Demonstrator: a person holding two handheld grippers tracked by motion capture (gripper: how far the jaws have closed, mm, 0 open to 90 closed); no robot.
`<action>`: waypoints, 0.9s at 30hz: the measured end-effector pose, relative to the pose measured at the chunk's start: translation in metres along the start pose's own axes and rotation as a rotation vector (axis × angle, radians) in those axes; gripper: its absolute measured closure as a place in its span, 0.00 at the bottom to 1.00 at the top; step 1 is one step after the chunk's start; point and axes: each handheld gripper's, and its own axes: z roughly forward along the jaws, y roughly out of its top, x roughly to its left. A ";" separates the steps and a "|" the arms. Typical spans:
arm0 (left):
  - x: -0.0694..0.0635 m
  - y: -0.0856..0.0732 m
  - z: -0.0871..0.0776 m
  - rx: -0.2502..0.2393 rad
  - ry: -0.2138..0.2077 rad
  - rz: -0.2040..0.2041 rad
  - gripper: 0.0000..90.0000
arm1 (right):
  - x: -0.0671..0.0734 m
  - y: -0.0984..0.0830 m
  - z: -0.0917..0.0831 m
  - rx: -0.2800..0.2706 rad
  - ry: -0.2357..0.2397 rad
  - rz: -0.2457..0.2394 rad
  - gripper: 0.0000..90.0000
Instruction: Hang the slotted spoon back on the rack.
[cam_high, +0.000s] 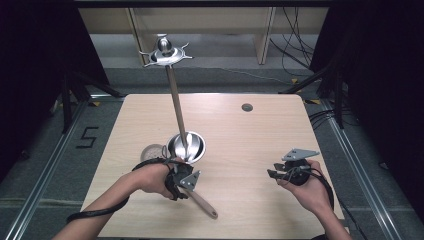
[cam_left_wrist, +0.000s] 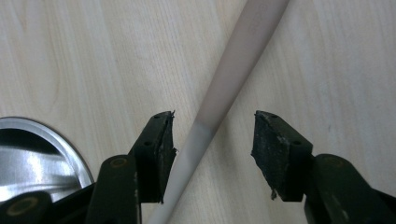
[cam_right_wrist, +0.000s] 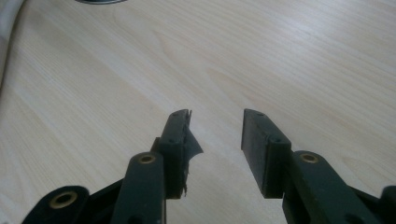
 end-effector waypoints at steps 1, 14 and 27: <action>0.001 0.000 0.001 0.002 -0.004 0.003 0.54 | 0.000 0.000 -0.001 0.010 -0.001 0.008 0.69; 0.013 0.002 0.013 0.081 -0.066 0.040 0.59 | 0.002 0.000 0.000 0.020 0.007 0.021 0.69; 0.017 0.003 0.021 0.110 -0.089 0.059 0.64 | 0.001 -0.001 0.001 0.010 0.004 -0.005 0.68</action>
